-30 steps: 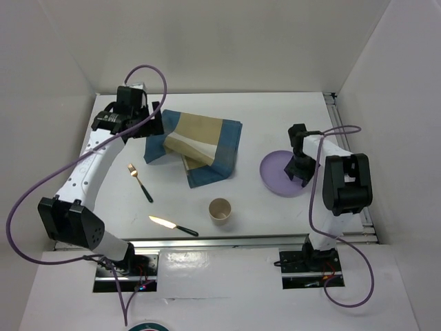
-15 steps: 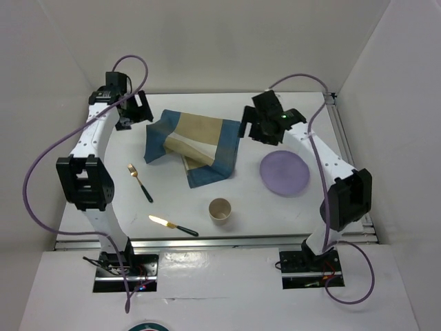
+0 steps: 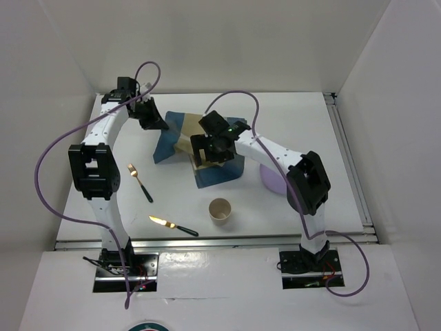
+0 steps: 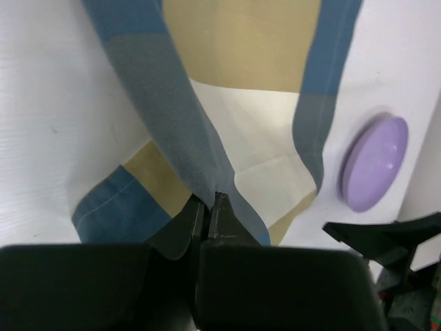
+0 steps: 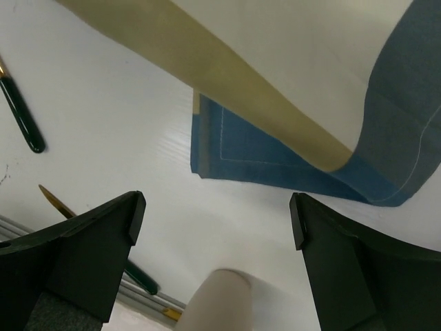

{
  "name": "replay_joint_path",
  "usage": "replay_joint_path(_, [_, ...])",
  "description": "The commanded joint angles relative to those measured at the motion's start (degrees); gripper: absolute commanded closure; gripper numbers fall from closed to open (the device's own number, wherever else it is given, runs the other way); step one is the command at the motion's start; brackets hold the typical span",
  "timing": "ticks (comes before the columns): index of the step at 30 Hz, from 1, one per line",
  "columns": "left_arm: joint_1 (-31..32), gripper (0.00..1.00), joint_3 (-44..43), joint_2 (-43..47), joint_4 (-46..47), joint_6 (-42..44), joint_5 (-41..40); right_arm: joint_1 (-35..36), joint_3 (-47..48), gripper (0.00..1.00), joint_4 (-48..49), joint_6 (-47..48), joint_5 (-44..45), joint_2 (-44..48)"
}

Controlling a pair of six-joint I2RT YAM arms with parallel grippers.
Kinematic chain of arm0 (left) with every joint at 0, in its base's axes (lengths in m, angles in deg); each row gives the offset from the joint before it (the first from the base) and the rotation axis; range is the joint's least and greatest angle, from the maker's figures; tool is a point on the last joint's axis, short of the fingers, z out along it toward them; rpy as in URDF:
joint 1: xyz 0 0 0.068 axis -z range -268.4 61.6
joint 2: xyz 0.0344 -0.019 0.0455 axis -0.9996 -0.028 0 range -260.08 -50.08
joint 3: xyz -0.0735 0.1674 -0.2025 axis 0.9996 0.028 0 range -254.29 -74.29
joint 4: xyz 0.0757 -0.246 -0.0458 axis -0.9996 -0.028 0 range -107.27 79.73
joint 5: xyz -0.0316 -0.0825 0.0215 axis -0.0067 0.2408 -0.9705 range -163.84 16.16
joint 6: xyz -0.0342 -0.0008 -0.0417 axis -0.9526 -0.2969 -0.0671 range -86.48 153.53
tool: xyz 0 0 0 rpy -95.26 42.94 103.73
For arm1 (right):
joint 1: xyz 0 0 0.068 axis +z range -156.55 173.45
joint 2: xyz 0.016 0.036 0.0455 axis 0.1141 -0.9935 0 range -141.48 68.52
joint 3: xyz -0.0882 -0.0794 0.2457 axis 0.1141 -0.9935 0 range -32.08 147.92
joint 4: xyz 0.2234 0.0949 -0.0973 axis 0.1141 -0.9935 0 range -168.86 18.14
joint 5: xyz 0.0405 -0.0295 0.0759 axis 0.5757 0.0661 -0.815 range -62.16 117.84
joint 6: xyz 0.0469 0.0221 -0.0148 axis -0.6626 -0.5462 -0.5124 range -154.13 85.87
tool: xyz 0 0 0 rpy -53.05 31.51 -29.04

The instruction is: Set the dinner table for one person

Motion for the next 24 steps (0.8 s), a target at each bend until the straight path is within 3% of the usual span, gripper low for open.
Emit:
replay_joint_path(1, [-0.04, 1.0, -1.49, 2.53, 2.52, 0.31, 7.99, 1.99, 5.77, 0.0, 0.23, 0.62, 1.45, -0.28])
replay_joint_path(4, [0.83, 1.0, -0.89, 4.99, 5.51, -2.59, 10.46, 3.92, 9.11, 0.0, -0.91, 0.1, 5.23, -1.5])
replay_joint_path(7, [4.25, 1.0, -1.58, 7.71, 6.05, -4.26, 6.34, 5.94, 10.61, 0.0, 1.63, -2.62, 6.91, -1.51])
replay_joint_path(16, [5.76, 1.0, -3.6, 11.85, 5.87, -6.02, 5.8, 9.03, 0.42, 0.0, 25.97, -8.16, 10.52, 2.01])
replay_joint_path(20, [5.76, 1.0, -2.81, 14.22, 5.87, -6.02, 2.38, 9.03, 0.41, 0.0, 27.12, -8.87, 11.31, 2.01])
replay_joint_path(24, [4.45, 1.0, -4.48, 14.23, 4.56, -6.02, -1.05, 7.19, -1.5, 0.0, 20.3, -11.5, 16.57, 4.46])
